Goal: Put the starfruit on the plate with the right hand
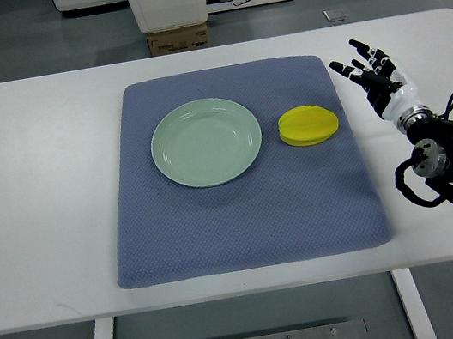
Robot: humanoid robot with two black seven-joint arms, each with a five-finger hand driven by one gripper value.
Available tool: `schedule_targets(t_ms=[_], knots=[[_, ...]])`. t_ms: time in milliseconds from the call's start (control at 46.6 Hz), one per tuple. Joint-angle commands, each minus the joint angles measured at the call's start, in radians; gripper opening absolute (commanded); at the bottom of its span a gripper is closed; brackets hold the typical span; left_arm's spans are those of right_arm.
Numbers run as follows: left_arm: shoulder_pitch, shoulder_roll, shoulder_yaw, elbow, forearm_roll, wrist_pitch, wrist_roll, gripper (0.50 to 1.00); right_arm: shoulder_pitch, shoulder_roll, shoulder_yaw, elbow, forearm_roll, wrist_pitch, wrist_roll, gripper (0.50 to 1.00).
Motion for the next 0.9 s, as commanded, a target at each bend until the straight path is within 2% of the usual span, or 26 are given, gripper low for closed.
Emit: schedule_targets(t_ms=[0,493,708,880], knots=[[0.000,0.000,0.000,0.001,0.000,0.000,0.000,1.000,0.000,-0.003,0.001,0.000,0.000,0.000,0.000,1.000],[0.000,0.000,0.001,-0.001,0.000,0.000,0.000,1.000,0.001,-0.003,-0.001,-0.006,0.000,-0.003,-0.021,1.000],[0.000,0.000,0.000,0.001,0.000,0.000,0.000,1.000,0.003,0.000,0.002,-0.052,0.000,-0.006,-0.020,1.000],[0.000,0.000,0.001,0.001,0.000,0.000,0.000,1.000,0.014,0.001,0.076,-0.055,0.000,-0.006,-0.028,1.000]])
